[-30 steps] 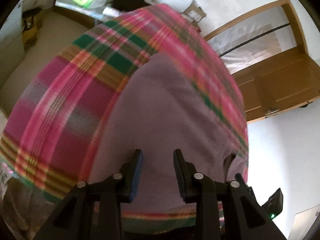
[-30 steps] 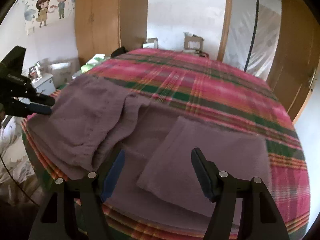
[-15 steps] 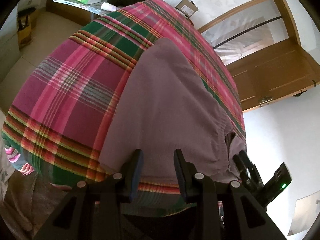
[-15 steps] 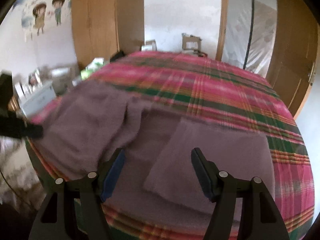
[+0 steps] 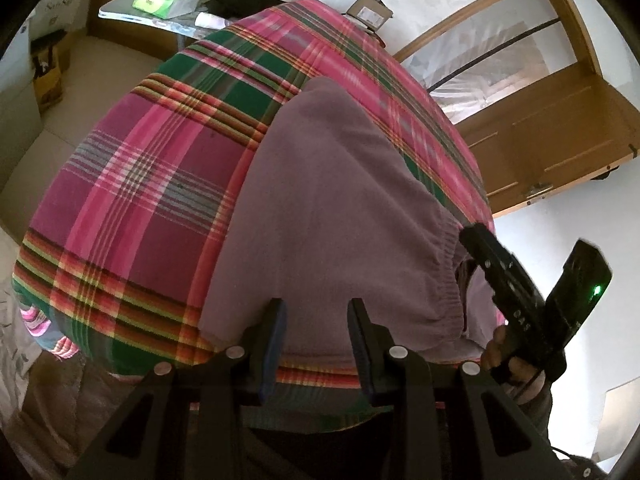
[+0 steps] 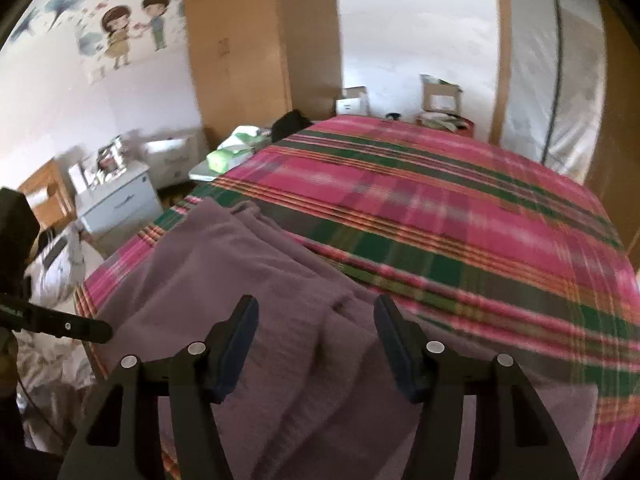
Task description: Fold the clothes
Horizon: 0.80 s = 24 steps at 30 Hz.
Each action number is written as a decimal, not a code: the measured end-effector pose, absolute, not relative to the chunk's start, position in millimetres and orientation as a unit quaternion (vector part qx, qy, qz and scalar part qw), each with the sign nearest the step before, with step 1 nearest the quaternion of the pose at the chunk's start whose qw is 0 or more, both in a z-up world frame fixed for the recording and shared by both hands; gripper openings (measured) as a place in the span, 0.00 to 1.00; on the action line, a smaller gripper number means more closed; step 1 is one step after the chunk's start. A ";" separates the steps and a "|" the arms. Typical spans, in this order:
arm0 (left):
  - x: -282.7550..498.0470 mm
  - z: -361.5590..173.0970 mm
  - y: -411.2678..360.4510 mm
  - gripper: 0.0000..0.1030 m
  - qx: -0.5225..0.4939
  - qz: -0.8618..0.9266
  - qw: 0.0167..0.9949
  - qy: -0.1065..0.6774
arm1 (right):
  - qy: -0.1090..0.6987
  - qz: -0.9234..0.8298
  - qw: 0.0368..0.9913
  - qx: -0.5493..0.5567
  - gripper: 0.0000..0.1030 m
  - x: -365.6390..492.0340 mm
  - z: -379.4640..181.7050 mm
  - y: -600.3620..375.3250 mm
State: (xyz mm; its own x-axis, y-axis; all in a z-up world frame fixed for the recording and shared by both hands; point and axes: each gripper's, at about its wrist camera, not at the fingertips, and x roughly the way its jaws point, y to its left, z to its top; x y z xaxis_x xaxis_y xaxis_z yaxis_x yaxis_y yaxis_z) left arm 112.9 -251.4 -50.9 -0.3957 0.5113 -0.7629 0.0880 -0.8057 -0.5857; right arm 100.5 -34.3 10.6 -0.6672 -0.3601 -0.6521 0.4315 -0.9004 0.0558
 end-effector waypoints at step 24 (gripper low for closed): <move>126.1 -47.3 -259.1 0.32 -0.532 0.790 0.142 -0.270 | 0.104 -0.881 0.218 0.406 0.17 35.9 -22.6 -71.9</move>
State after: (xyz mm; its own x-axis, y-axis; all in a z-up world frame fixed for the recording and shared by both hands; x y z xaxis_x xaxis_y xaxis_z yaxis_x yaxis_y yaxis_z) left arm 126.1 -259.1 -47.3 -0.3943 0.5116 -0.7634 0.0615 -0.8142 -0.5774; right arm 35.9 -71.9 -22.6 -0.5752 -0.3000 -0.7610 0.4686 -0.8834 -0.0060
